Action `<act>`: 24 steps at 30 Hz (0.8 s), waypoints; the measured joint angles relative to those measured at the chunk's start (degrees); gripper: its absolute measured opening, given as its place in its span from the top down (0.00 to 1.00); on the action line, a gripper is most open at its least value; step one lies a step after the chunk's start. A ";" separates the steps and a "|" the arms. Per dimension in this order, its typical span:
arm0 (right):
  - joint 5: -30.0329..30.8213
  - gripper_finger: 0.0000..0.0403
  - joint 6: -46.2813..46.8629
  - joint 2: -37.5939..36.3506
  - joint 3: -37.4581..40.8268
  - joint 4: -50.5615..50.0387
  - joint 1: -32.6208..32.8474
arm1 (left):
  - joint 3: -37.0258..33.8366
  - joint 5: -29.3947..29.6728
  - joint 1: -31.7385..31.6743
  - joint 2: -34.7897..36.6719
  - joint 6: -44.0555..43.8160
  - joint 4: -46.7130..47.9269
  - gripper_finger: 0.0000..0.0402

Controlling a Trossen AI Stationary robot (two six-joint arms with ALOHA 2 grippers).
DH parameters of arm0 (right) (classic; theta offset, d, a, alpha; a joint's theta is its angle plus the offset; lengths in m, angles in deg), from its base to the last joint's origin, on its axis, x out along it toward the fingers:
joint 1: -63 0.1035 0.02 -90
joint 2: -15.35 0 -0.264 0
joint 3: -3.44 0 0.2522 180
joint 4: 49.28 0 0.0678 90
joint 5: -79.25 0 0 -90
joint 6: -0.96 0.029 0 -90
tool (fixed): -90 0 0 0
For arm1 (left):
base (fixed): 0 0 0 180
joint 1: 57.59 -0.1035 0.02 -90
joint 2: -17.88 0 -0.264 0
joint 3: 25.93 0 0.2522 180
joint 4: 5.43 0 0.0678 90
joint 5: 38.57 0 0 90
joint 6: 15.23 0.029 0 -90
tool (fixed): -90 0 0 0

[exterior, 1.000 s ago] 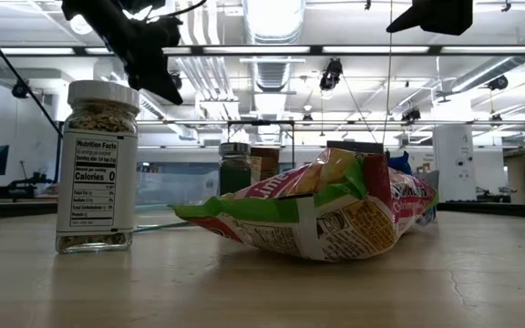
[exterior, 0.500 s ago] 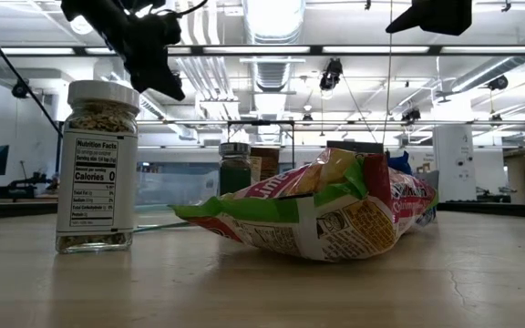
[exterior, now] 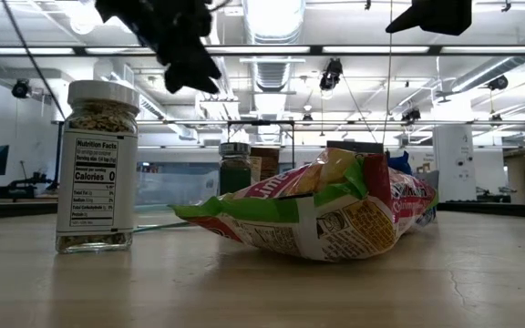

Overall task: Pick & Place Food Item
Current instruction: Put the green seasoning bottle into the white bin

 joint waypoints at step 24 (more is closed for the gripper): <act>0.02 0.07 -0.22 0.01 0.11 -0.02 0.83 | 10.27 0.07 6.19 -18.60 16.84 10.87 0.43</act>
